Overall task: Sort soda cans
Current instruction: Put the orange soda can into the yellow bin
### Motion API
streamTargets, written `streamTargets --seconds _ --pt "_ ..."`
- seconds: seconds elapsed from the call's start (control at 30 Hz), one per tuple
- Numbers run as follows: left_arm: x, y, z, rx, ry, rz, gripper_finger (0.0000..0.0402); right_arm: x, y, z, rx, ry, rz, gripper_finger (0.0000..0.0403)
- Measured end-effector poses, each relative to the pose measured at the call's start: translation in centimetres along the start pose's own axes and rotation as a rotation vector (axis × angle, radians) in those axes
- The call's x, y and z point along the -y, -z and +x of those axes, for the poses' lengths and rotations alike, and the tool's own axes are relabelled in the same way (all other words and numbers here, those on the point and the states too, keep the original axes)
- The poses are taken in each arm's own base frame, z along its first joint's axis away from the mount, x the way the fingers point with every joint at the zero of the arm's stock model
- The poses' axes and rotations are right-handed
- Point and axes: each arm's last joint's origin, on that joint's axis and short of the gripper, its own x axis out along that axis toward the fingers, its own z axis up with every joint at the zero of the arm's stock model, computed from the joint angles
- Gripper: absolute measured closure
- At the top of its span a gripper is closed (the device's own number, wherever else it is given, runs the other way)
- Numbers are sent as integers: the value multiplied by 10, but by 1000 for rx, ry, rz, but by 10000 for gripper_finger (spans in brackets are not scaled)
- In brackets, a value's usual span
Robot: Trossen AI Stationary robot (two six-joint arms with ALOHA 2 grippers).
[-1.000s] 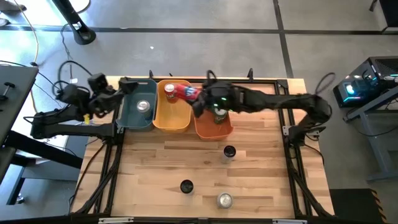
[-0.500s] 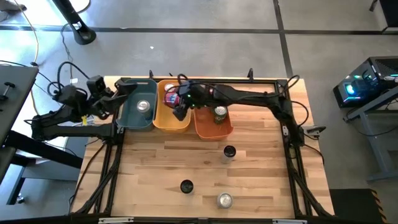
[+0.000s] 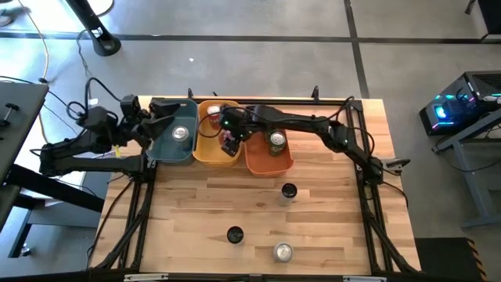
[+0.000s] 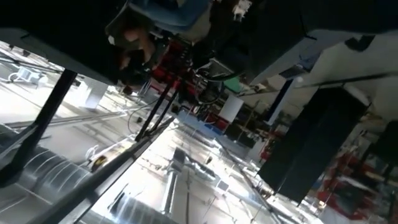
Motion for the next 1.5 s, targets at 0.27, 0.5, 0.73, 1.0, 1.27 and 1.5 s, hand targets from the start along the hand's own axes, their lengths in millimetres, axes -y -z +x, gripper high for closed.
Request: streamTargets --seconds 0.27,0.5,0.73,1.0,1.27,1.5 --pt "-4 10 11 -60 -35 -22 57 4 4 0 -36 52 6 127" --pt "-6 14 17 -83 -48 -30 57 6 3 2 -41 36 32 125" --pt "-6 15 18 -87 -49 -36 57 6 4 6 -44 42 53 71" --pt "-6 15 17 -92 -42 -40 57 9 2 7 -30 35 114 75" --pt "-7 16 17 -108 -52 -42 57 10 1 14 -23 39 118 74" --pt "-8 18 17 -129 -56 -42 57 11 0 28 10 80 177 73"
